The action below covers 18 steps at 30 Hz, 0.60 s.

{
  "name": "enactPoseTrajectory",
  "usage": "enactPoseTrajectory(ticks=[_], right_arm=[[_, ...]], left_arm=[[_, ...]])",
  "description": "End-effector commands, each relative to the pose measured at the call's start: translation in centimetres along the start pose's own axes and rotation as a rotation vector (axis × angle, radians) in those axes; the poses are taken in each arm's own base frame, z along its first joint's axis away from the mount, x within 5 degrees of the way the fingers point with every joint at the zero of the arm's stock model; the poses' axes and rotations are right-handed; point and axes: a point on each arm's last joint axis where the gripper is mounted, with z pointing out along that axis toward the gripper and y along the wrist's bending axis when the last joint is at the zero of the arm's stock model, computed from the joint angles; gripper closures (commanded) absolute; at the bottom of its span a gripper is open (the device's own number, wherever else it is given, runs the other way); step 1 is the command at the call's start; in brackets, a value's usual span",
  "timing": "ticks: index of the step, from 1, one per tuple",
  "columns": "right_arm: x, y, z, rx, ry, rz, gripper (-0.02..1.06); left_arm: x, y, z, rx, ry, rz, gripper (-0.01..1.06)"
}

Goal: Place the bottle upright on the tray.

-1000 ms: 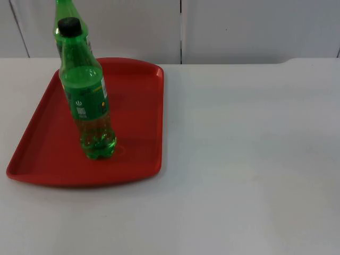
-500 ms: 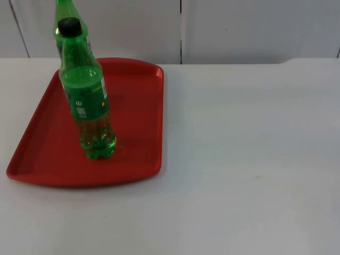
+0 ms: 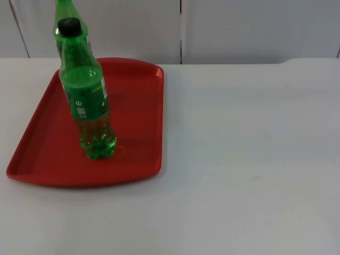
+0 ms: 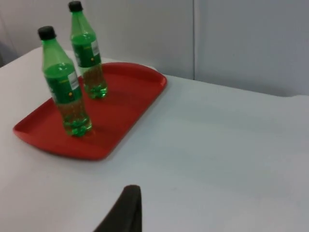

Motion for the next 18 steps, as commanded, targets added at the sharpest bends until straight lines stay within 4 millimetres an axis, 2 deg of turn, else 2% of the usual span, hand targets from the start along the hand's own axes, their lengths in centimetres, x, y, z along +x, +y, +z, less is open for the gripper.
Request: enactPoseTrajectory(ticks=[1, 10, 18], right_arm=[[0.1, 0.4, -0.2, -0.047, 0.006, -0.032, -0.01], [0.2, 1.0, -0.4, -0.117, 0.016, -0.073, -0.01], [1.2, 0.5, -1.2, -0.077, 0.182, -0.107, -0.01]], left_arm=[[0.1, 0.0, 0.1, 0.001, -0.002, 0.0, 0.0], [0.1, 0.0, 0.1, 0.001, -0.002, 0.0, 0.0], [0.1, 0.0, 0.1, 0.001, -0.002, 0.0, 0.0]])
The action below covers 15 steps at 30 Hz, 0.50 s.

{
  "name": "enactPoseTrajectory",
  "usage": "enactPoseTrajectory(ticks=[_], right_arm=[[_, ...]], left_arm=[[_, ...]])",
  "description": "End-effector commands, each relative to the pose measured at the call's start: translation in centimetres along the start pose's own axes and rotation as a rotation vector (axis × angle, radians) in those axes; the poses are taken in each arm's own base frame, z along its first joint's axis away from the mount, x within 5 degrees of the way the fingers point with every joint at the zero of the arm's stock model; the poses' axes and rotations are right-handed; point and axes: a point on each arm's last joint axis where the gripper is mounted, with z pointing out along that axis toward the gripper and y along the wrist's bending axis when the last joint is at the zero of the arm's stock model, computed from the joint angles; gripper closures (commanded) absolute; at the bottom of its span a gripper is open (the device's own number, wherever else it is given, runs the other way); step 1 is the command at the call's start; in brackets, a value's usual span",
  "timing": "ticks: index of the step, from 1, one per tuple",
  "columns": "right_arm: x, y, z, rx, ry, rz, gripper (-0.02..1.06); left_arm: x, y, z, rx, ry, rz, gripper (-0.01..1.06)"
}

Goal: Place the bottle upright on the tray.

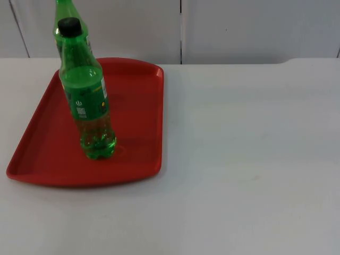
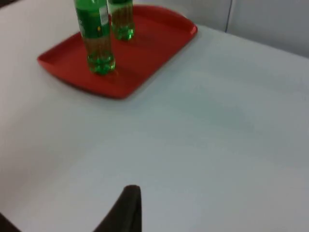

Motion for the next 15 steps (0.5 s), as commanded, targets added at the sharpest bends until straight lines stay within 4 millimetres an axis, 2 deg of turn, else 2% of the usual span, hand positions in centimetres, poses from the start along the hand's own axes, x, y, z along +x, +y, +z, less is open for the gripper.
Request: enactPoseTrajectory(ticks=[1, 8, 15], right_arm=[[0.2, -0.02, -0.15, 0.0, 0.021, -0.006, -0.01], [0.75, -0.04, 0.78, 0.006, 0.036, 0.02, -0.01], [0.75, -0.09, 0.78, 0.012, 0.036, 0.028, -0.01]], left_arm=[[0.08, 0.04, 0.06, 0.001, -0.002, 0.0, 0.0], [0.08, 0.04, 0.06, 0.001, -0.002, 0.0, 0.0], [0.08, 0.04, 0.06, 0.001, -0.002, 0.0, 0.0]])
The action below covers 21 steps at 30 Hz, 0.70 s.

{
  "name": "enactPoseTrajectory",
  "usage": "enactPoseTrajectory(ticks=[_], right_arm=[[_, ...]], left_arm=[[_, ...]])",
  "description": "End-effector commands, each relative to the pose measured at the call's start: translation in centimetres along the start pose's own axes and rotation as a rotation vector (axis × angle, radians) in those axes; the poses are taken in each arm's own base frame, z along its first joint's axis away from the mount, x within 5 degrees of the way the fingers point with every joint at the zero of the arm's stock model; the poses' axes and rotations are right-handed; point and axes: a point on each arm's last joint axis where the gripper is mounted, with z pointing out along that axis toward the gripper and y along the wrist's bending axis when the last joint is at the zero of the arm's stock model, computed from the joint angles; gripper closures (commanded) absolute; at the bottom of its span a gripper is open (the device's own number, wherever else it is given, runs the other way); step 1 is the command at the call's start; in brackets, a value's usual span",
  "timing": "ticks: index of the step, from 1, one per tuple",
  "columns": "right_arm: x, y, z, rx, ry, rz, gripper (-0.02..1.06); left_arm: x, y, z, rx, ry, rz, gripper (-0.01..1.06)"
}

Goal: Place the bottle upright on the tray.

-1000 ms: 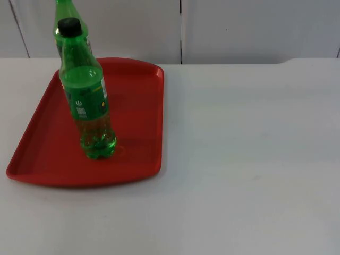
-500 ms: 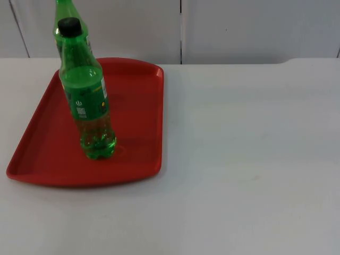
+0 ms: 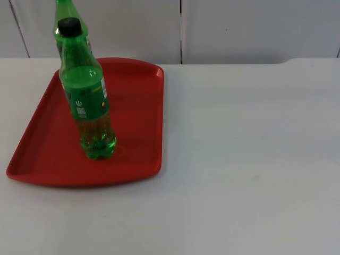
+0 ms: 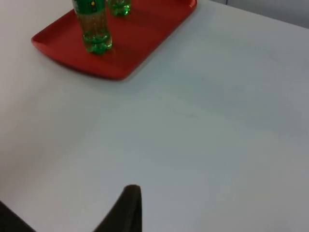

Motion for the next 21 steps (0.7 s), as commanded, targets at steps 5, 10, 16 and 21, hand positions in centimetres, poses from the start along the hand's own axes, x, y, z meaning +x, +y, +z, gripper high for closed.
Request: enactPoseTrajectory(ticks=[5, 10, 16, 21], right_arm=[[-0.02, -0.01, 0.05, 0.0, -0.012, -0.001, -0.01], [-0.02, -0.01, 0.05, 0.0, -0.012, -0.001, -0.01], [-0.02, -0.01, 0.05, 0.0, -0.012, -0.001, -0.01], [-0.02, -0.01, 0.05, 0.0, -0.012, -0.001, -0.01]], left_arm=[[0.08, 0.04, 0.06, 0.001, -0.002, 0.0, 0.0], [0.08, 0.04, 0.06, 0.001, -0.002, 0.0, 0.0], [0.08, 0.04, 0.06, 0.001, -0.002, 0.0, 0.0], [0.08, 0.04, 0.06, 0.001, -0.002, 0.0, 0.0]])
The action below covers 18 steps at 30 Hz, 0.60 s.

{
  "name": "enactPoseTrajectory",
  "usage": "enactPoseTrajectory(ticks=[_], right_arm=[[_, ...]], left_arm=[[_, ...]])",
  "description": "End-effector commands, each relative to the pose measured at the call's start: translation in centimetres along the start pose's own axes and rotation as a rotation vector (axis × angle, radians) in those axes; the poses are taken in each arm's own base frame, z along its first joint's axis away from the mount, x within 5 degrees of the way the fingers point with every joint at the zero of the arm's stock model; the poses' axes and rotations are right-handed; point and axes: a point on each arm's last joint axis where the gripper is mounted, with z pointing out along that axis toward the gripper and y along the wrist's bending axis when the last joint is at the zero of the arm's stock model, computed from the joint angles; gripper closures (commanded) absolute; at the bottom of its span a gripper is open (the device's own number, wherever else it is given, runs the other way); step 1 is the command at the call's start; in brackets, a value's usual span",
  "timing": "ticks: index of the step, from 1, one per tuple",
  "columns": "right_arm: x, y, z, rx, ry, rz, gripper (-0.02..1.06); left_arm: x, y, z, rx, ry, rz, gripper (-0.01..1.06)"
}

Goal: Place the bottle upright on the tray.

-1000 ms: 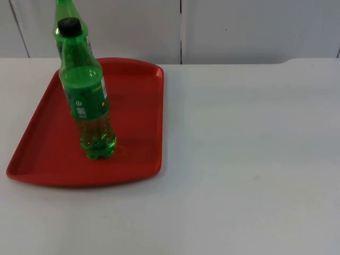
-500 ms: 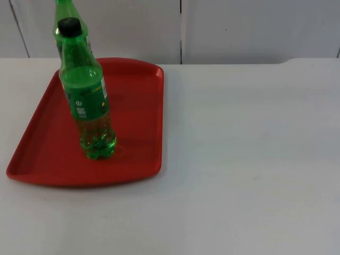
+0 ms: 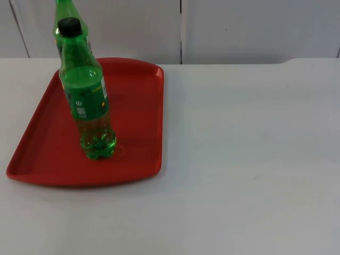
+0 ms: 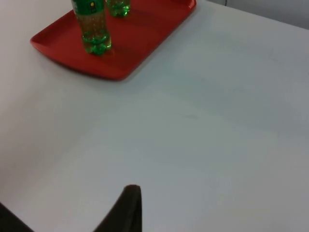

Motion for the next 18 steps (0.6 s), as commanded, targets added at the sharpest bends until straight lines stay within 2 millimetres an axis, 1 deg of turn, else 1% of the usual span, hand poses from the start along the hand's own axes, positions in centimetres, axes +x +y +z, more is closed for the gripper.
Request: enactPoseTrajectory(ticks=[1, 14, 18], right_arm=[[-0.01, 0.04, 0.05, -0.005, -0.01, 0.001, -0.01], [-0.01, 0.04, 0.05, 0.001, -0.01, 0.004, -0.01], [0.0, 0.1, 0.05, 0.046, -0.009, 0.031, -0.01]], left_arm=[[0.08, 0.04, 0.06, 0.001, -0.002, 0.0, 0.0], [0.08, 0.04, 0.06, 0.001, -0.002, 0.0, 0.0], [0.08, 0.04, 0.06, 0.001, -0.002, 0.0, 0.0]])
